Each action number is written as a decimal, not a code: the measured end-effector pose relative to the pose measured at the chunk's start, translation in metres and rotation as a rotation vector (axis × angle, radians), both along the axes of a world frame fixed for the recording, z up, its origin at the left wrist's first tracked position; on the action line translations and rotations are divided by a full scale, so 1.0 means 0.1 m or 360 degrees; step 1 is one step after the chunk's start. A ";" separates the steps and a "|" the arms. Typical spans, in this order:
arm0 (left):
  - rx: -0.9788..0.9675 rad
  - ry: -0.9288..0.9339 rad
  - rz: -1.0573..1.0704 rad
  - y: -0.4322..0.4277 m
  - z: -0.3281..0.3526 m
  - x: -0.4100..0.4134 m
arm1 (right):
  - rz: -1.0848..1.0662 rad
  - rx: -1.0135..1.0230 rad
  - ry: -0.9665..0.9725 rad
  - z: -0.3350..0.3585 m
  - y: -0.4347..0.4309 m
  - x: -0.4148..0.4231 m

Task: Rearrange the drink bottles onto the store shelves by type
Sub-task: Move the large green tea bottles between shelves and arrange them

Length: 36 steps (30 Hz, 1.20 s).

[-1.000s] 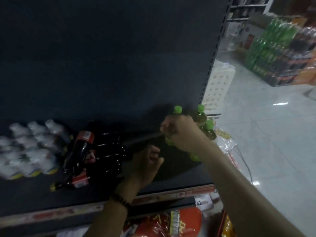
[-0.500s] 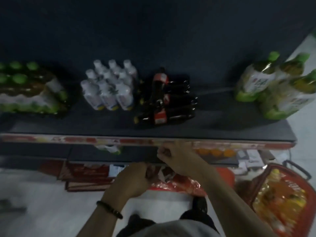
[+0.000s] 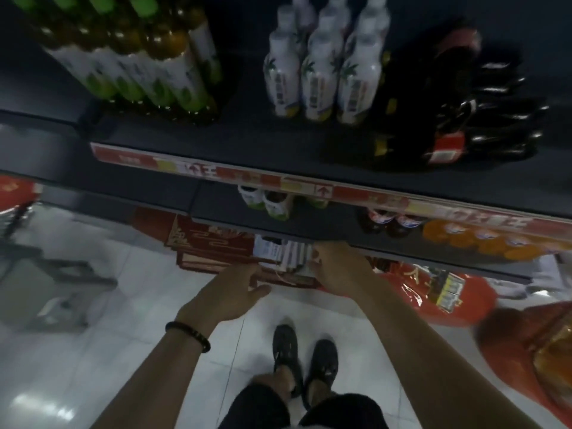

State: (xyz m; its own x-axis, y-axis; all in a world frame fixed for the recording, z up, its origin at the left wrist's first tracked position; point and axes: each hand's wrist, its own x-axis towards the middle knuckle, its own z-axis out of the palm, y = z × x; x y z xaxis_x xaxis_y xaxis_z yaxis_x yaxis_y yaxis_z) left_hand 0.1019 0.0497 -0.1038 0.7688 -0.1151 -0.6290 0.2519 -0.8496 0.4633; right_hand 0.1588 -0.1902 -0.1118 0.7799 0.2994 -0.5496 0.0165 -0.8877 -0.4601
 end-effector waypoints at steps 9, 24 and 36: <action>-0.0179 -0.0095 0.0406 0.50 -1.42 1.08 | -0.0305 0.0131 0.0086 -1.51 0.69 0.90; -0.0786 -0.0621 0.0623 0.32 -2.87 1.82 | -0.0856 0.0793 -0.0738 -3.15 1.20 1.62; -0.0893 -0.0566 0.0024 0.51 -2.92 1.64 | -0.0645 0.0940 -0.0375 -2.93 0.89 1.11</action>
State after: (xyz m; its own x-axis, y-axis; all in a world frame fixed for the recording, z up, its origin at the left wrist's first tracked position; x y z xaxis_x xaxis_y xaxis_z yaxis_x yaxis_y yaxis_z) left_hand 0.2655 0.1010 -0.3961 0.9226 -0.3389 -0.1843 0.0117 -0.4530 0.8915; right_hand 0.2697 -0.1011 -0.4047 0.9688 0.1569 -0.1917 -0.1022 -0.4519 -0.8862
